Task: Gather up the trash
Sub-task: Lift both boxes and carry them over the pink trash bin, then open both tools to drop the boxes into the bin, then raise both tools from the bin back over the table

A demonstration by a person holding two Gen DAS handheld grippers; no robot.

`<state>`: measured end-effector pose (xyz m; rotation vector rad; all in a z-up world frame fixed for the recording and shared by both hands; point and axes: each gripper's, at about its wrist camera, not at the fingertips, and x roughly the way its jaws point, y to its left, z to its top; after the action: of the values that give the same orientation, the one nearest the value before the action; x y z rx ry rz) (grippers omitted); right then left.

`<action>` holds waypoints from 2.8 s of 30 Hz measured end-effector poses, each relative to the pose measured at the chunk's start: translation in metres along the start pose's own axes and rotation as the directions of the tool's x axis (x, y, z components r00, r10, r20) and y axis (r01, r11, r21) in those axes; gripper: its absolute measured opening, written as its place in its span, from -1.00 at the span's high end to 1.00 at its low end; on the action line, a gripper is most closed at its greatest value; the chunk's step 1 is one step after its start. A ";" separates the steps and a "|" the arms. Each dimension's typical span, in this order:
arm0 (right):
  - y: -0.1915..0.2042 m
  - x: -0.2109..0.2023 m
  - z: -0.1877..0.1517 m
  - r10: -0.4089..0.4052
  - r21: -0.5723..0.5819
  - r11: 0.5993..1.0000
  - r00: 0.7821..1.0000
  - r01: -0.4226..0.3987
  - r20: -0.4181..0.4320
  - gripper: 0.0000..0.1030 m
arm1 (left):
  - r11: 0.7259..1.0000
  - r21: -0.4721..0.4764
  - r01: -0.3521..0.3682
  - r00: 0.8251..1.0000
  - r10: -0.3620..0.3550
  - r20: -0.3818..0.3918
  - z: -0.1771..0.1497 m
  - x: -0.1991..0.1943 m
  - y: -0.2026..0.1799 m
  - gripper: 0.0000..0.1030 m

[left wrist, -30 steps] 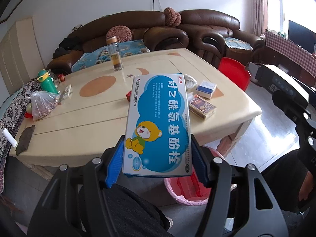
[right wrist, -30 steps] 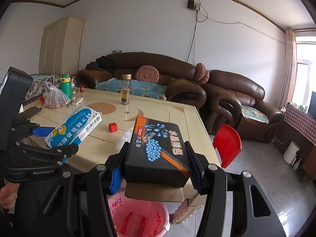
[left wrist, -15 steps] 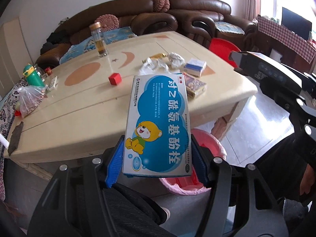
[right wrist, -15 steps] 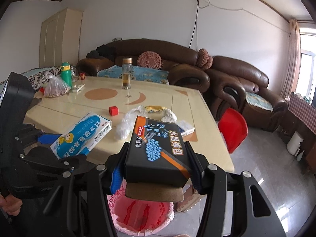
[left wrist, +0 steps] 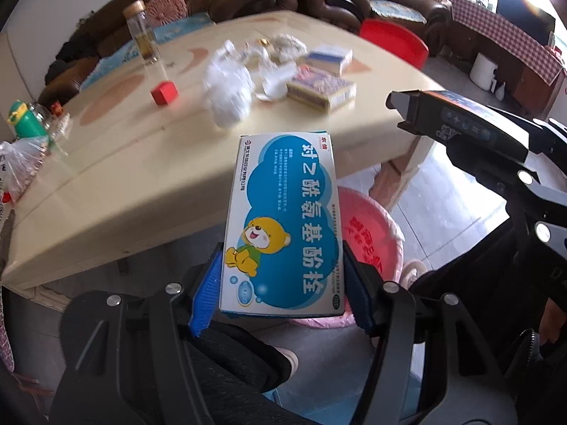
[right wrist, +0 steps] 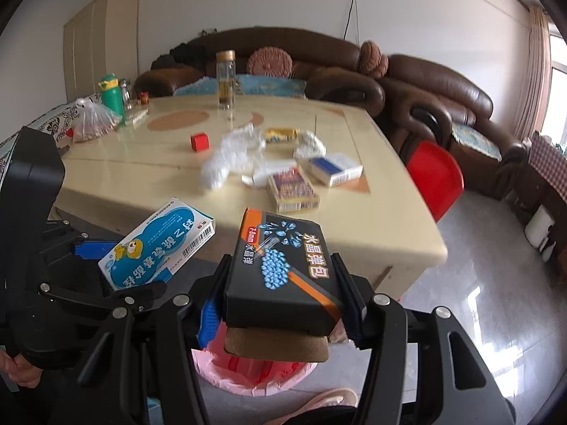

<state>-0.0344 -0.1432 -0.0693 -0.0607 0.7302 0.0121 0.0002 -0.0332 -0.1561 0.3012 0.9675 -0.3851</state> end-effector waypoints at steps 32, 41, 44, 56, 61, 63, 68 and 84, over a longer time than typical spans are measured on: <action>-0.017 0.155 -0.071 0.105 0.030 0.994 0.914 -0.102 -0.393 -0.04 | 0.998 -0.017 0.067 0.920 -0.068 -0.385 -0.016 0.119 -0.016 -0.18; -0.018 0.190 -0.087 0.149 0.044 0.988 0.863 -0.146 -0.483 -0.05 | 0.996 -0.044 0.072 0.882 -0.084 -0.464 -0.020 0.146 -0.010 -0.18; -0.017 0.198 -0.090 0.171 0.063 0.985 0.847 -0.161 -0.503 -0.06 | 0.996 -0.054 0.073 0.867 -0.090 -0.489 -0.017 0.153 -0.007 -0.19; -0.028 0.205 -0.091 0.205 0.136 0.978 0.840 -0.157 -0.502 -0.54 | 0.998 -0.062 0.023 0.861 -0.052 -0.506 -0.009 0.160 0.000 -0.54; -0.028 0.207 -0.091 0.206 0.138 0.978 0.840 -0.157 -0.503 -0.54 | 0.998 -0.065 0.018 0.863 -0.049 -0.503 -0.009 0.159 0.003 -0.54; -0.029 0.206 -0.091 0.207 0.144 0.977 0.840 -0.155 -0.501 -0.54 | 0.998 -0.066 0.021 0.862 -0.052 -0.504 -0.010 0.158 0.004 -0.55; -0.031 0.205 -0.089 0.209 0.156 0.976 0.842 -0.150 -0.497 -0.54 | 0.998 -0.066 0.022 0.865 -0.051 -0.499 -0.012 0.156 0.006 -0.55; -0.039 0.185 -0.084 0.194 0.217 0.971 0.864 -0.102 -0.465 -0.69 | 0.998 -0.068 -0.011 0.892 -0.021 -0.451 -0.015 0.134 0.011 -0.56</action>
<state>0.0487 -0.1895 -0.2535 0.1799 1.2370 0.0792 0.0622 -0.0412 -0.2766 0.3328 1.4382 -0.2889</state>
